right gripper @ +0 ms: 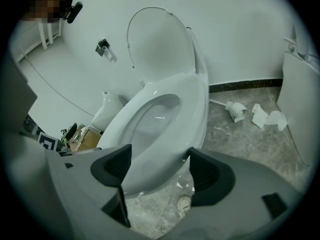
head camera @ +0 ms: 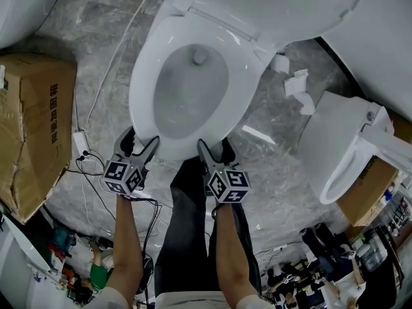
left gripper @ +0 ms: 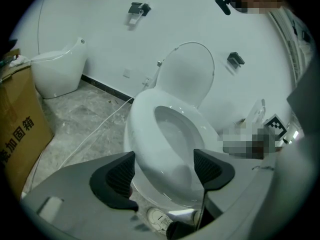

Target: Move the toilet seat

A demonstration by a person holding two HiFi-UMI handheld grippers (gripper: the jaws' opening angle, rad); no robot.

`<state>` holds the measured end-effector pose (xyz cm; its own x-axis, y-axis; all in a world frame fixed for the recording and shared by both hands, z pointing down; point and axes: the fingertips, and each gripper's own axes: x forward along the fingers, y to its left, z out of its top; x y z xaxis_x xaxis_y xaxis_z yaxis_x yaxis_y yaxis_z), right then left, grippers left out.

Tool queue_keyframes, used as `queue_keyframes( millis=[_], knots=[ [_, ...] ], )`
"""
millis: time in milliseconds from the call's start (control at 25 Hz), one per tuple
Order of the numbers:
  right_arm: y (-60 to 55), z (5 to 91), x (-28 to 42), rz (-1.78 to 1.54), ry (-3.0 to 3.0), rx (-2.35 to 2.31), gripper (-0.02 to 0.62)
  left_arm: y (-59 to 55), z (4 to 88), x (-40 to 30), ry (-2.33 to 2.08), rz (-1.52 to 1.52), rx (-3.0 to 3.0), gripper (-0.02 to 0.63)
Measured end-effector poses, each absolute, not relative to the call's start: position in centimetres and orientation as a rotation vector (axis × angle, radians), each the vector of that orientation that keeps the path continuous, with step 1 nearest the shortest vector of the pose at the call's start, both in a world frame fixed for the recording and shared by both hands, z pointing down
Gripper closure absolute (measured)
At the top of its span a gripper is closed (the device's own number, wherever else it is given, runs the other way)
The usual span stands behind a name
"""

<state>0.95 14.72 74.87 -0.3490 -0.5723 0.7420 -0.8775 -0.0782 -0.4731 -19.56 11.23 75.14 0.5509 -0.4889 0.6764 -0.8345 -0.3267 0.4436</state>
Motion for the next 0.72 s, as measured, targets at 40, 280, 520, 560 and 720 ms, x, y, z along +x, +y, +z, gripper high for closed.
queue_keyframes(
  millis=[40, 280, 520, 560, 720],
  knots=[
    [14.7, 74.5, 1.0, 1.395, -1.897, 1.573, 0.229, 11.2, 74.7, -19.6, -1.067, 0.544, 1.988, 0.236],
    [14.4, 71.8, 1.2, 1.374, -1.938, 1.599, 0.229, 10.8, 71.3, -19.3, -1.084, 0.497, 2.019, 0.241],
    [13.8, 68.5, 1.6, 1.339, -1.980, 1.637, 0.229, 9.9, 67.1, -18.8, -1.109, 0.403, 2.050, 0.241],
    [13.7, 68.0, 1.7, 1.333, -1.988, 1.640, 0.230, 9.7, 66.4, -18.7, -1.113, 0.383, 2.053, 0.240],
    [13.3, 66.3, 1.9, 1.335, -2.011, 1.665, 0.232, 9.1, 64.3, -18.5, -1.123, 0.323, 2.054, 0.235]
  ],
)
